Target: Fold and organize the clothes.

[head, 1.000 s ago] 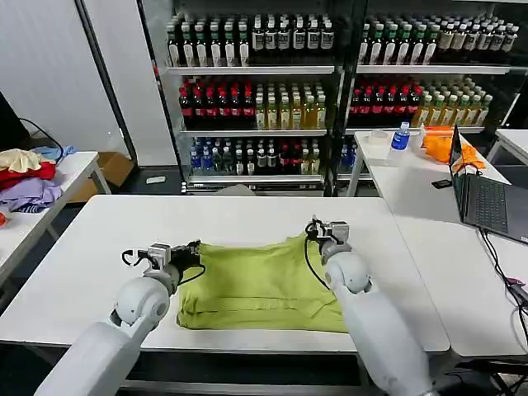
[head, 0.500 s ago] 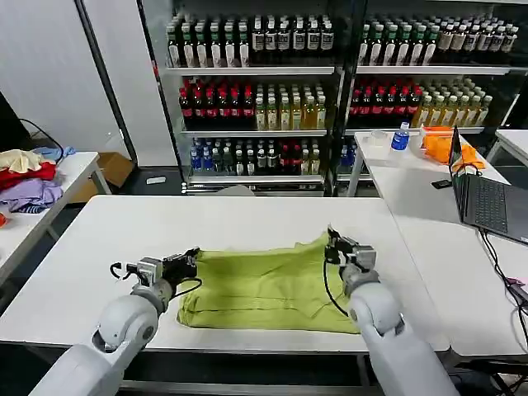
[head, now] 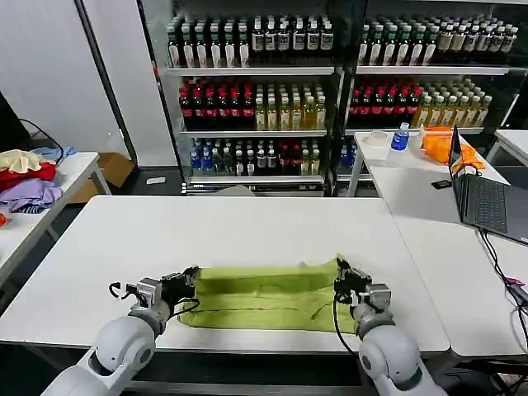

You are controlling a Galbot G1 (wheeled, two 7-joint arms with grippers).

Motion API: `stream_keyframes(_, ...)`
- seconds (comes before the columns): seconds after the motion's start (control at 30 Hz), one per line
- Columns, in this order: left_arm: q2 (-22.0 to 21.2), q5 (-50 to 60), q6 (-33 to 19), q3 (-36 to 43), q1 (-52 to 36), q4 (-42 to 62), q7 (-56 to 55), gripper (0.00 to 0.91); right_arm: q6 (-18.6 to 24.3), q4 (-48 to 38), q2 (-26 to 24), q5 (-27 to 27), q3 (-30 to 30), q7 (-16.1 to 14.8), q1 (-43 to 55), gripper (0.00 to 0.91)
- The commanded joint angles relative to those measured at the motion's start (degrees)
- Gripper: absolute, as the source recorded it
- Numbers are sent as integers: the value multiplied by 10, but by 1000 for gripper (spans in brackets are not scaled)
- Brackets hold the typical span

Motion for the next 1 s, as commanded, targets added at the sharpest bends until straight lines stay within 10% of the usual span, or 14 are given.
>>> stream_keyframes(0.03, -9, 28, -10, 5, 15, 30, 11, 20, -2, 0, 19, -13, 4, 1, -42, 0)
stream_keyframes(0.13, -15, 39, -11, 5, 19, 34, 13, 20, -4, -7, 26, -21, -2, 2, -40, 0)
stream_keyframes(0.17, -17, 40, -11, 5, 20, 36, 14, 141, -7, -10, 28, -23, -2, 2, -39, 121)
stream_keyframes(0.23, -19, 43, -10, 4, 21, 36, 12, 504, -19, -13, 29, -38, -4, -7, -39, 907)
stream_keyframes(0.3, -20, 47, -11, 0, 24, 31, 9, 907, -19, -9, 28, -55, -6, -17, -44, 907)
stream_keyframes(1.0, -157, 100, -26, -64, 110, -35, -74, 907, 86, 123, 46, -145, 64, -56, -201, 907)
